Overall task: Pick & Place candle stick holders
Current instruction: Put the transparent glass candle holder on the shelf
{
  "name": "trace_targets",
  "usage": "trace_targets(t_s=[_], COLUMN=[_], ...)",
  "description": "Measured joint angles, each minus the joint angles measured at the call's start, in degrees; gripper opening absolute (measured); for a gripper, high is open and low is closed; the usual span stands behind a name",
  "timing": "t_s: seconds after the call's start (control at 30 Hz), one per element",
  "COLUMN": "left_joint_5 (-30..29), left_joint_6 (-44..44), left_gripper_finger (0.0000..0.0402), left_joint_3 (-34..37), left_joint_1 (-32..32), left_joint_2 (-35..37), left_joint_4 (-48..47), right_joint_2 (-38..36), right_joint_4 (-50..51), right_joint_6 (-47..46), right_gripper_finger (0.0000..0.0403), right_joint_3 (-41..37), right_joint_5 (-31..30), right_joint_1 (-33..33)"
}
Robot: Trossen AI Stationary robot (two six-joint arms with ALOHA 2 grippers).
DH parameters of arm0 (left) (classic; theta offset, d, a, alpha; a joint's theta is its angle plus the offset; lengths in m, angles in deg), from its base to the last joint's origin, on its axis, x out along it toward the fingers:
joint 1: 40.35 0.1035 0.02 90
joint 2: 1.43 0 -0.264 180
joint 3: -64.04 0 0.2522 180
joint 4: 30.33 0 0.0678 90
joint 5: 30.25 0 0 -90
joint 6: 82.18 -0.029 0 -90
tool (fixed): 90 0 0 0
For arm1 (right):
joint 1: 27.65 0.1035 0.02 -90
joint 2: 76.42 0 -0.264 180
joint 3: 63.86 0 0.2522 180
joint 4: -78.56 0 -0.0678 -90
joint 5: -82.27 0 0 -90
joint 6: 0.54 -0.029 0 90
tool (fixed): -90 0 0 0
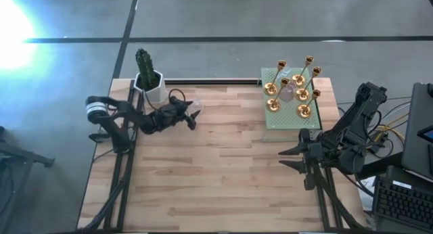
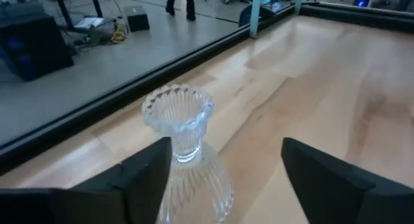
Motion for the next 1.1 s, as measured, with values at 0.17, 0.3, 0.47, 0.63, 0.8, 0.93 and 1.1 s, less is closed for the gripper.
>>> trace_targets(t_s=[0.17,0.3,0.47,0.63,0.8,0.93,1.1], left_joint_5=[-1.3,-1.8,-1.2,-0.4,-0.6,-0.4,0.1], left_joint_6=[0.2,0.6,0.0,-0.6,-0.4,-0.8,-1.6], left_gripper_finger=[0.0333,0.0341,0.0342,0.0337,0.0283,0.0196,0.0127], left_joint_3=[-1.9,-3.5,-8.0,-12.6,-14.4,-13.9,-13.1], left_joint_1=[1.8,3.3,4.1,4.5,4.7,4.7,4.7], left_joint_2=[-2.4,-4.6,-8.4,-12.5,-13.9,-12.5,-11.6], left_joint_4=[-1.7,-1.6,-1.4,-2.6,-4.7,-4.4,-4.1], right_joint_2=[-0.1,-0.1,-0.3,-0.3,-0.4,-0.4,-0.4], right_joint_4=[0.0,0.0,0.0,0.0,0.0,0.1,0.3], right_joint_6=[-0.4,-0.3,-0.2,-0.5,-0.9,-0.2,-0.1], right_gripper_finger=[0.0103,0.0100,0.0105,0.0109,0.0106,0.0099,0.0091], right_joint_3=[0.0,0.0,0.0,0.0,0.0,0.0,0.0], right_joint_5=[0.0,0.0,0.0,0.0,0.1,0.1,0.0], right_joint_1=[0.0,0.0,0.0,0.0,0.0,0.0,0.0])
